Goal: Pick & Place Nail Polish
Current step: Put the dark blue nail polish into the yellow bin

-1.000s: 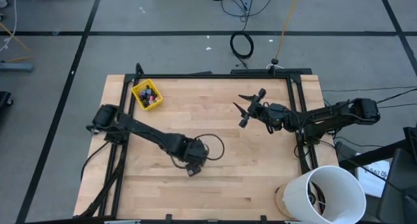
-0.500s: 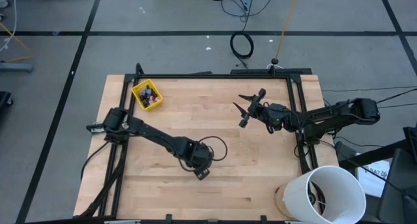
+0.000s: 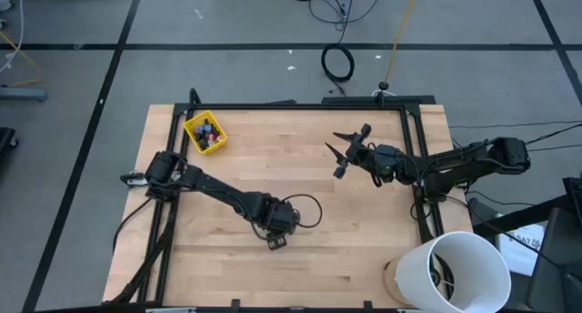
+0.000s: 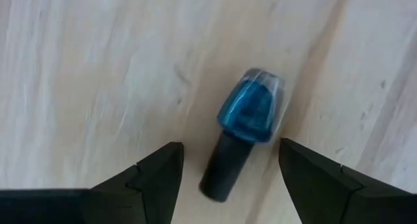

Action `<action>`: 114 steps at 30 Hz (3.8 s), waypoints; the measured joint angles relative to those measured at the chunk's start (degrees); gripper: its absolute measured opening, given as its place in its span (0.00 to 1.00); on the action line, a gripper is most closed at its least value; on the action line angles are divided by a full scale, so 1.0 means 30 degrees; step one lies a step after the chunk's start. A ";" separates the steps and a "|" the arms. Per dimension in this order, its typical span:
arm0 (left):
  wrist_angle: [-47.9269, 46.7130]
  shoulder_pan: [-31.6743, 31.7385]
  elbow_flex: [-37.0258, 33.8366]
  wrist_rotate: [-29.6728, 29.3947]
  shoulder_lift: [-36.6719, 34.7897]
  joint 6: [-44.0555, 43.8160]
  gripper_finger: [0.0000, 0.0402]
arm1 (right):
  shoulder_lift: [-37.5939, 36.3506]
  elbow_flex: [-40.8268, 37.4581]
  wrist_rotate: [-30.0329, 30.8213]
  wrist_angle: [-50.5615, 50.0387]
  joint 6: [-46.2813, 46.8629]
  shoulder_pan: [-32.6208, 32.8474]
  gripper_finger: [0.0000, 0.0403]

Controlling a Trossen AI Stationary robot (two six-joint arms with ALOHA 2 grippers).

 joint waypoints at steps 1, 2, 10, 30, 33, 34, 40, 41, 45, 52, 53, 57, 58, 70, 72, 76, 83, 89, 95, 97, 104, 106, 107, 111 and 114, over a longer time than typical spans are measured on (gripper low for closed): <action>0.0112 -0.0109 -0.0007 -0.0255 0.0007 0.0610 0.63 | 0.0000 0.0000 0.0000 0.0001 0.0004 -0.0005 0.42; 0.0157 -0.0234 -0.0020 -0.0435 0.0014 0.1100 0.63 | 0.0000 0.0000 0.0000 0.0001 0.0022 0.0001 0.42; 0.0279 -0.0662 -0.0021 -0.0547 0.0014 0.3832 0.63 | 0.0000 0.0000 0.0000 -0.0006 0.0015 0.0002 0.42; 0.1710 -0.0699 -0.0919 -0.1128 -0.0088 0.3856 0.49 | 0.0000 0.0000 0.0000 -0.0013 0.0051 0.0001 0.42; 0.2429 -0.0713 -0.1187 -0.1193 -0.0081 0.3862 0.38 | 0.0000 0.0000 0.0000 -0.0013 0.0051 -0.0005 0.42; 0.2573 -0.0705 -0.1209 -0.1232 -0.0074 0.3871 0.34 | 0.0000 0.0000 0.0000 -0.0013 0.0051 0.0002 0.42; 0.2619 -0.0662 -0.1216 -0.1519 -0.0031 0.4177 0.12 | 0.0000 0.0000 0.0000 -0.0013 0.0051 0.0002 0.42; 0.2603 -0.0637 -0.1216 -0.1521 -0.0030 0.4251 0.09 | 0.0000 0.0000 0.0000 -0.0022 0.0051 -0.0004 0.42; 0.2551 -0.0506 -0.1224 -0.1684 -0.0030 0.4643 0.09 | 0.0000 0.0000 0.0000 -0.0086 0.0056 0.0002 0.42; 0.1461 -0.0625 -0.1338 -0.4849 -0.0698 0.6147 0.09 | 0.0000 -0.0001 -0.0063 -0.0149 0.0862 -0.0001 0.42; 0.1028 -0.0640 -0.1375 -0.5846 -0.0908 0.6391 0.09 | 0.0000 -0.0007 -0.0095 -0.0152 0.1050 0.0002 0.42; -0.0476 -0.0705 -0.1256 -1.1075 -0.1925 0.7285 0.09 | 0.0000 -0.0013 -0.1977 -0.0292 0.2580 -0.0146 0.42; -0.0731 -0.0716 -0.1253 -1.2322 -0.2165 0.7577 0.09 | 0.0000 -0.0015 -0.2848 -0.0279 0.3149 -0.0281 0.42; 0.3211 -0.0434 -0.1219 -1.6918 -0.3536 1.3346 0.09 | 0.0458 -0.0007 -1.0460 -0.0336 0.8853 -0.1928 0.44; 0.4039 -0.0340 -0.1194 -1.7265 -0.3535 1.4542 0.09 | 0.0808 -0.0022 -1.1241 -0.0276 0.9092 -0.1877 0.47; 0.4453 0.0085 -0.0842 -1.7814 -0.3527 1.5982 0.09 | 0.2012 0.0018 -1.2540 0.0896 1.0190 -0.1761 0.56; 0.4899 0.0625 -0.0024 -1.7870 -0.3534 1.7417 0.09 | 0.4005 0.1023 -1.2534 0.1214 1.1480 -0.1753 0.66; 0.4546 0.0818 0.0000 -1.7930 -0.3534 1.7604 0.09 | 0.5507 0.1756 -1.3448 0.2150 1.2371 -0.1768 0.65; 0.4418 0.0846 0.0015 -1.8148 -0.3549 1.7433 0.09 | 0.5899 0.1902 -1.4416 0.2845 1.2862 -0.1743 0.65; 0.4072 0.0839 0.0015 -1.8196 -0.3549 1.7304 0.09 | 0.5844 0.1902 -1.4498 0.2821 1.2988 -0.1773 0.65; 0.4738 0.0824 0.0015 -1.8026 -0.3549 1.7139 0.09 | 0.5756 0.1902 -1.4478 0.3118 1.2999 -0.1652 0.64; 0.5236 0.0824 0.0015 -1.7689 -0.3549 1.7285 0.09 | 0.5848 0.1902 -1.4484 0.3488 1.3005 -0.1577 0.64; 0.5483 0.0824 0.0015 -1.7598 -0.3549 1.7417 0.09 | 0.5872 0.1902 -1.4464 0.3549 1.3005 -0.1514 0.64; 0.6807 0.0824 0.0015 -1.7131 -0.3549 1.8179 0.09 | 0.5872 0.1937 -1.3967 0.3551 1.2990 -0.1314 0.64; 0.7548 0.0824 0.0015 -1.7089 -0.3549 1.8840 0.09 | 0.5872 0.2158 -1.3984 0.3439 1.2935 -0.1127 0.63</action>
